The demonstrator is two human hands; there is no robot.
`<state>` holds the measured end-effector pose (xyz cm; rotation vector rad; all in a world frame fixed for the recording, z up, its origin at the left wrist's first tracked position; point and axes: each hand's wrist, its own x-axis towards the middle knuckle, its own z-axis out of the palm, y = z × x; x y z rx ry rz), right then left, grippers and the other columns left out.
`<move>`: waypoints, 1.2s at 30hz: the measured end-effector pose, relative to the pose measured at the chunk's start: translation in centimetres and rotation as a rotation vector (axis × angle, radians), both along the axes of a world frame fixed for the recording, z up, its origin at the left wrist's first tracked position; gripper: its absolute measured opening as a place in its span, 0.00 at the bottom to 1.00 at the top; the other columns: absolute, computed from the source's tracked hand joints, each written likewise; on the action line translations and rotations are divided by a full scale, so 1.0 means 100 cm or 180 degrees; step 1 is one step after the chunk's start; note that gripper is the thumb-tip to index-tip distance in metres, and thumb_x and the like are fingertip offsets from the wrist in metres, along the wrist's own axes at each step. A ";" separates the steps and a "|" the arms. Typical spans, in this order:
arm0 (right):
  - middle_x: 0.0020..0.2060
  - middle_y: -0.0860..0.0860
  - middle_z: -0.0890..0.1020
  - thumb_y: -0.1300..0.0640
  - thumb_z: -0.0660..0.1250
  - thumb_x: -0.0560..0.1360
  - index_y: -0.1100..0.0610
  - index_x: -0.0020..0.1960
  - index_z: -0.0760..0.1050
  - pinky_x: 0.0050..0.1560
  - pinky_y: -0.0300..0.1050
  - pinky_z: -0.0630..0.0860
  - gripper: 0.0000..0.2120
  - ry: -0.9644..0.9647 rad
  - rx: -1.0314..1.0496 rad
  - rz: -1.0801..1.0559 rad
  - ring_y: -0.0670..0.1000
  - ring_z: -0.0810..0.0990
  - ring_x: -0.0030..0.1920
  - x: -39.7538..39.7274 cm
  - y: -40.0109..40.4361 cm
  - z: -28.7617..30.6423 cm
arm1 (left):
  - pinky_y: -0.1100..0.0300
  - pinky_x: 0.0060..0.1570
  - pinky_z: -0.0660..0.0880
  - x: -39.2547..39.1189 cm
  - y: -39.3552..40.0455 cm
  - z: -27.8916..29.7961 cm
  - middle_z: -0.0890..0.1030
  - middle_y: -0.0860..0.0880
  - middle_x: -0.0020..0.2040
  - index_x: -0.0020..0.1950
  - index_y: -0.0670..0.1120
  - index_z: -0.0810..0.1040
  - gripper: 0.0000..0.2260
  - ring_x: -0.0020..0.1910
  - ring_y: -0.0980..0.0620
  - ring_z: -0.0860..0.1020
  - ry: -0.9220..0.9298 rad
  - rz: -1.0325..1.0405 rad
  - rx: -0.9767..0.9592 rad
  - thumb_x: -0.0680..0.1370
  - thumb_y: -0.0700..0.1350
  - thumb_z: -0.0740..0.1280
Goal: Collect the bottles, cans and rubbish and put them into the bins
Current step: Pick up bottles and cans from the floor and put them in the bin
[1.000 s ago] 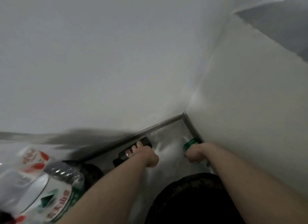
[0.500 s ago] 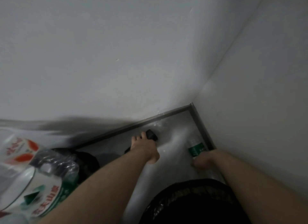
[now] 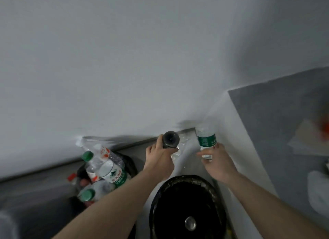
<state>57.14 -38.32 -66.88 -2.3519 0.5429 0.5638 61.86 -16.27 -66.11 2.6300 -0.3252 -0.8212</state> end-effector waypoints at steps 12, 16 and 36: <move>0.66 0.43 0.62 0.42 0.85 0.55 0.33 0.64 0.74 0.71 0.38 0.66 0.39 -0.0008 0.0791 0.0740 0.44 0.67 0.67 -0.077 0.075 0.235 | 0.65 0.75 0.59 -0.141 0.066 0.264 0.60 0.57 0.78 0.60 0.63 0.82 0.18 0.77 0.62 0.61 0.0046 0.0697 -0.1796 0.79 0.42 0.62; 0.68 0.42 0.68 0.39 0.84 0.56 0.31 0.62 0.77 0.72 0.38 0.68 0.35 0.0201 0.1280 0.1057 0.41 0.69 0.69 -0.116 0.116 0.246 | 0.72 0.70 0.62 -0.177 0.092 0.285 0.63 0.61 0.74 0.56 0.62 0.85 0.22 0.74 0.68 0.62 0.0661 0.1504 -0.2448 0.80 0.35 0.64; 0.46 0.35 0.85 0.36 0.53 0.83 0.42 0.58 0.83 0.54 0.45 0.78 0.22 0.1940 0.2425 -0.0753 0.37 0.83 0.48 -0.117 0.305 0.221 | 0.55 0.60 0.79 -0.183 0.266 0.198 0.78 0.53 0.65 0.79 0.63 0.62 0.35 0.58 0.53 0.81 0.1051 0.2528 -0.1668 0.75 0.50 0.72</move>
